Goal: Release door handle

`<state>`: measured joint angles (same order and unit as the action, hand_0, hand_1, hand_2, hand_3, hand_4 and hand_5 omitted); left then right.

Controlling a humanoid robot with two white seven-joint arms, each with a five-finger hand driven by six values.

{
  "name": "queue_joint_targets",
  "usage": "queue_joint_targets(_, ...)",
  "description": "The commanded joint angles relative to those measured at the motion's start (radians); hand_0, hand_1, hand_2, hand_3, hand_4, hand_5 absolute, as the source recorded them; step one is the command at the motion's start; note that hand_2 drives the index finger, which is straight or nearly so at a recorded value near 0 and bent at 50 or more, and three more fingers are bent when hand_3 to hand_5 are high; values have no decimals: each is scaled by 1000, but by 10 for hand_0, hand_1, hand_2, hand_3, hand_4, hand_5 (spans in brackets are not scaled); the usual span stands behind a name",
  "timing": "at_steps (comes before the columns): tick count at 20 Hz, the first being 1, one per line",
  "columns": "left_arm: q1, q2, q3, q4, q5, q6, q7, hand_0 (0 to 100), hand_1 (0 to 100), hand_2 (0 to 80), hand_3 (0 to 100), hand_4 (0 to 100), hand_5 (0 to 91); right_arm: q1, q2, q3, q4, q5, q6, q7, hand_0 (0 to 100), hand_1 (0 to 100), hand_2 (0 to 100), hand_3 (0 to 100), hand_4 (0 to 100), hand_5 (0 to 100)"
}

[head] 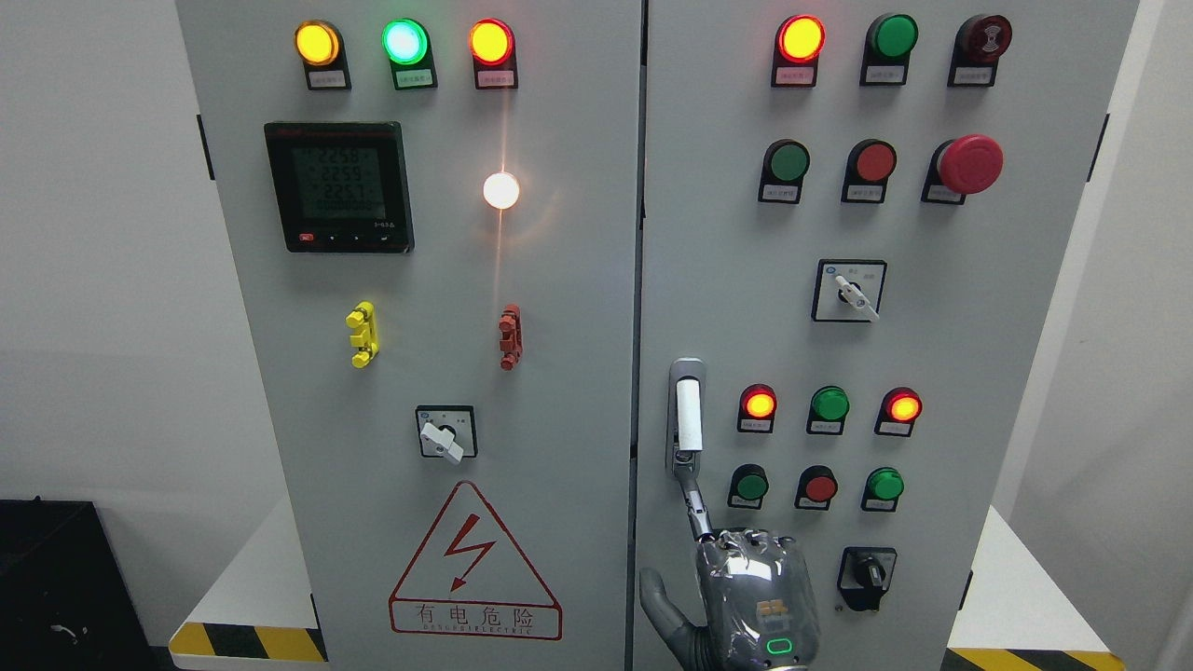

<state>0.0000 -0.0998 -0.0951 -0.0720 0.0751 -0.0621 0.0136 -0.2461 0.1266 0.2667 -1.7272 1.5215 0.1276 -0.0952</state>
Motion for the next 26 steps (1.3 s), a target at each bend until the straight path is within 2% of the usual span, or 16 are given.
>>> queue_joint_targets(1,17,0,0,0,-1,-1,0,120,556,0,0,0,0,-2,-1,0,-34,0,0,0,433,288,129,1000,979,1000)
queue_joint_targets(26,17,0,0,0,0,-1,0,120,556,0,0,0,0,-2,-1,3,-72,9,-5,2,429,300,136,1000,985,1000)
